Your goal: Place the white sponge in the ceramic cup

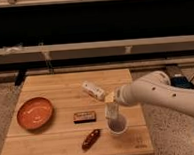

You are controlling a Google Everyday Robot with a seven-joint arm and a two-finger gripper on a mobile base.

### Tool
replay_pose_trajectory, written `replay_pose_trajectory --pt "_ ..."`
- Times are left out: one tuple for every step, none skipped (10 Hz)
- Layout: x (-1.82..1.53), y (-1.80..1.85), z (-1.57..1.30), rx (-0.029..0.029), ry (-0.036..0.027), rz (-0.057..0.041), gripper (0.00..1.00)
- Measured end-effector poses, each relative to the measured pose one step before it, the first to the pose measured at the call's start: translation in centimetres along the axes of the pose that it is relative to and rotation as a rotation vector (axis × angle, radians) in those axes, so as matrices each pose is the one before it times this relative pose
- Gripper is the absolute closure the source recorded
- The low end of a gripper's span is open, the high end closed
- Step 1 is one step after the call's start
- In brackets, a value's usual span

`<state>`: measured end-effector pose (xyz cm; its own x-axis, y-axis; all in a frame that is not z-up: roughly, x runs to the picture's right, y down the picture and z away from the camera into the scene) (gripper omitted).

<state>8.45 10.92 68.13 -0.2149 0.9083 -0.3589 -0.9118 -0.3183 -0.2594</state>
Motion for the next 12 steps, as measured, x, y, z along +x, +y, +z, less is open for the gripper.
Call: replay_pose_trajectory --pt "0.199 -0.432 0.072 0.01368 -0.00935 0.00718 0.84" --pt "0.051 -0.53 0.108 0.02264 -0.014 0.00982 0.74" --pt "0.065 -0.198 0.205 0.01726 -0.00983 0.01186 0.64" --pt "0.061 -0.12 0.195 0.01476 -0.00875 0.00923 0.53" --pt "-0.022 -0.584 -0.014 0.0189 -0.01117 0.01297 0.41" --pt "0.036 -0.232 -0.079 0.00737 -0.00584 0.00495 0.34" --pt "0.11 -0.419 -0.212 0.00702 -0.00901 0.00956 0.24" --pt "0.018 -0.556 -0.269 0.00297 -0.00795 0.00894 0.2" --pt "0.046 -0.78 -0.327 0.00057 -0.00895 0.01149 0.2" --pt "0.08 -0.586 -0.255 -0.00254 -0.00505 0.00934 0.2" --pt "0.13 -0.342 -0.11 -0.00178 -0.00209 0.00436 0.2" --pt "0.157 -0.093 -0.038 -0.00466 -0.00042 -0.00053 0.2"
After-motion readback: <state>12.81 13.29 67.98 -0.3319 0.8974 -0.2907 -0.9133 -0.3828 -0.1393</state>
